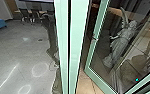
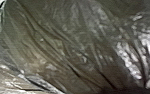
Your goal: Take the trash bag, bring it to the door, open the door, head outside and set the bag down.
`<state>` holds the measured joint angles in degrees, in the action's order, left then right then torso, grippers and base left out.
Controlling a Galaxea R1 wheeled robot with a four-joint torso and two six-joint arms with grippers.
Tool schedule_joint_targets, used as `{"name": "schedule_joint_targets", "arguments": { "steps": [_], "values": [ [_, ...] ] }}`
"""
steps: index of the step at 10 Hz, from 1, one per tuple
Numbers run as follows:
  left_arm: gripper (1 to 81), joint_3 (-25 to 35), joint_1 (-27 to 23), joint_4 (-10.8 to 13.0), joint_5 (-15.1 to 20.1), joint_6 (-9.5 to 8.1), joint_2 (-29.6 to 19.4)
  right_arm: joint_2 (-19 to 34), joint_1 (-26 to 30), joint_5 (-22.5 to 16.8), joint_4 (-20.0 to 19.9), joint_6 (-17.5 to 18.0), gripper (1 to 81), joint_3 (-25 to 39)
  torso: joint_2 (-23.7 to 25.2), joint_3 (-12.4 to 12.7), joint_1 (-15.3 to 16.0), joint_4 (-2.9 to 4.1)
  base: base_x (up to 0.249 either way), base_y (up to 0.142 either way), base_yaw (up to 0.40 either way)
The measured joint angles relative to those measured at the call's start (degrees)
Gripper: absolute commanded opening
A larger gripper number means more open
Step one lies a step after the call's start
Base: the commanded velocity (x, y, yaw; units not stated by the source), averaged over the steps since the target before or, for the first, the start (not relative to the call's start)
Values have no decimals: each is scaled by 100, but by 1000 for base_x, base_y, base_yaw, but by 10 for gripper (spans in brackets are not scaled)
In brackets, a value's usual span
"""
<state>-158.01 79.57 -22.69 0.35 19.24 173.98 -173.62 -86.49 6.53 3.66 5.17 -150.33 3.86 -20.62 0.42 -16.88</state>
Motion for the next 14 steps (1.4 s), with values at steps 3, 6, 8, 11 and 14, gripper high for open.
{"name": "schedule_joint_targets", "arguments": {
  "steps": [3, 6, 8, 11, 14],
  "values": [
    [10, 0, 23, 0, 27, 0, 2, 2, -50, -9, 4, 0, 811, 0, 2, 531, -2, -103, 0, 0, 0],
    [10, 0, 59, 1, 38, 0, 20, 2, -127, -20, 20, 0, 811, 0, 9, 981, -13, -193, 0, 0, 0],
    [10, 7, 122, 1, 80, 2, 30, 20, -146, -39, 17, 0, 811, 0, 9, 1058, -15, -171, 0, 0, 0],
    [10, 10, 124, 1, 91, 0, 33, 20, -160, -45, 13, 1, 811, 0, 9, 1075, -18, 306, 0, 0, 0],
    [10, 7, 122, 1, 90, 0, 33, 20, -146, -41, 17, 1, 811, 0, 11, 957, -18, 889, 0, 0, 0]
  ]
}}
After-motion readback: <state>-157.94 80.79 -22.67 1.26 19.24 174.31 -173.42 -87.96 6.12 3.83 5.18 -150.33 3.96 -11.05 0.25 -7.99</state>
